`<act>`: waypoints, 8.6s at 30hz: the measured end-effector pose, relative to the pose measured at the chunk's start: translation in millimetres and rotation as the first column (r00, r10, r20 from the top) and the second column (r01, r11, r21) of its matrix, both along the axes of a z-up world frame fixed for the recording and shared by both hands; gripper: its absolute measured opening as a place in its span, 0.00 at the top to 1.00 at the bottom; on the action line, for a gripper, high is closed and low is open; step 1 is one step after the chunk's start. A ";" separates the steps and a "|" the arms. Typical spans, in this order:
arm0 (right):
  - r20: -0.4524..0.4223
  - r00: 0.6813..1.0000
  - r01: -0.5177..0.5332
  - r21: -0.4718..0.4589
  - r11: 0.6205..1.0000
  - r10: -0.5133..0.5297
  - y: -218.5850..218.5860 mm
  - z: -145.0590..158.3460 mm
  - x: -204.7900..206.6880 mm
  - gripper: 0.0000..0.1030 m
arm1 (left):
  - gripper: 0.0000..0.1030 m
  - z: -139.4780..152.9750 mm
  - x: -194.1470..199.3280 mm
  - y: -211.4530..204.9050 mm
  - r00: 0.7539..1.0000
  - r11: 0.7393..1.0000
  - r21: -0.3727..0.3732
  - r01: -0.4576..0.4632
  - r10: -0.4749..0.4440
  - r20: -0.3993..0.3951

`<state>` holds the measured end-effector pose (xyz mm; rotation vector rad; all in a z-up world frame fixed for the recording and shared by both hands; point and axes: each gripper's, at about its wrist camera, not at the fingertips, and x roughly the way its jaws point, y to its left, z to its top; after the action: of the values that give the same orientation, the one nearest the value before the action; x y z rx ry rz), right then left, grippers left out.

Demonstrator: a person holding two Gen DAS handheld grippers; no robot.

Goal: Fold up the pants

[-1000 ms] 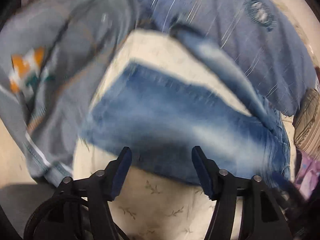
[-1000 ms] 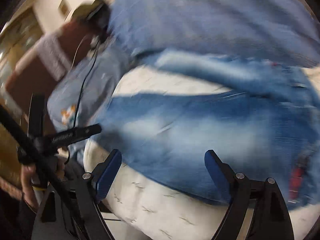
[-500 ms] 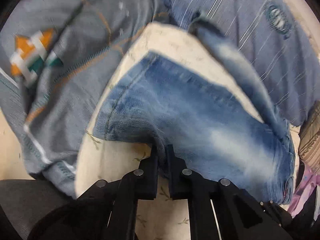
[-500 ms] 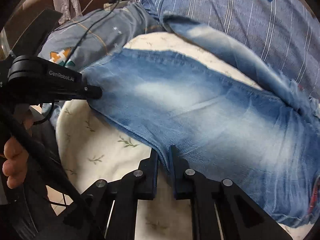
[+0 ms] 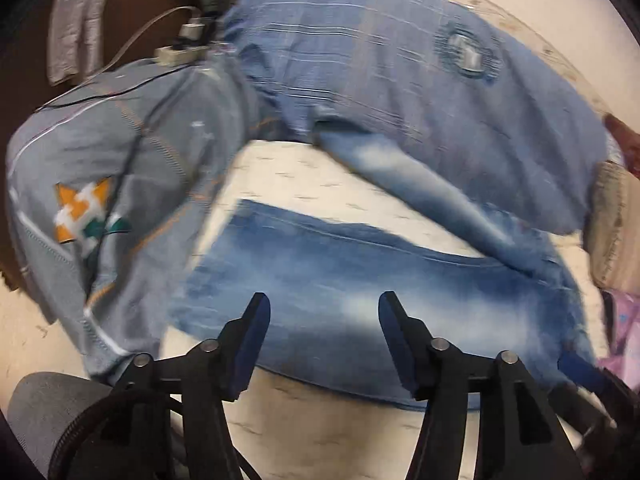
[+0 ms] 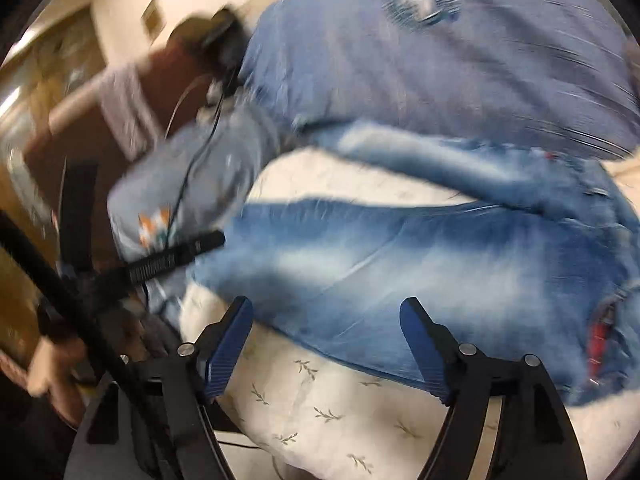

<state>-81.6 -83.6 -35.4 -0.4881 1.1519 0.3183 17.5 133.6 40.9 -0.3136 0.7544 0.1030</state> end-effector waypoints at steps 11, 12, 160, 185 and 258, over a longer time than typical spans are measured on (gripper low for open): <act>0.177 0.946 0.277 0.003 0.961 -0.273 -18.2 116.7 26.6 0.20 | 0.42 69.0 34.2 -31.8 0.952 0.956 -0.052 0.288 -0.281 0.118; 0.198 0.937 0.292 0.009 0.956 -0.288 -19.1 124.2 26.3 0.20 | 0.40 64.1 39.3 -26.0 0.951 0.956 -0.056 0.288 -0.279 0.136; -0.145 0.696 0.718 0.192 0.670 -0.704 -247.3 62.0 124.4 0.81 | 0.86 -89.8 247.8 -121.0 0.927 0.892 -0.432 0.134 -0.267 -0.264; 0.253 0.781 0.608 -0.096 0.788 -0.572 -217.1 142.4 103.4 0.90 | 0.98 -60.4 107.4 -163.4 0.916 0.865 -0.401 0.301 -0.379 -0.129; -0.164 0.976 0.144 0.008 0.990 -0.141 61.8 -132.3 135.0 0.95 | 0.49 -96.6 173.8 103.6 0.979 0.720 -0.693 0.005 -0.144 -0.142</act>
<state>53.4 -21.8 -167.7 -0.3644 1.3348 0.2479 191.3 237.2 -55.7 -1.0068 0.9779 -0.2456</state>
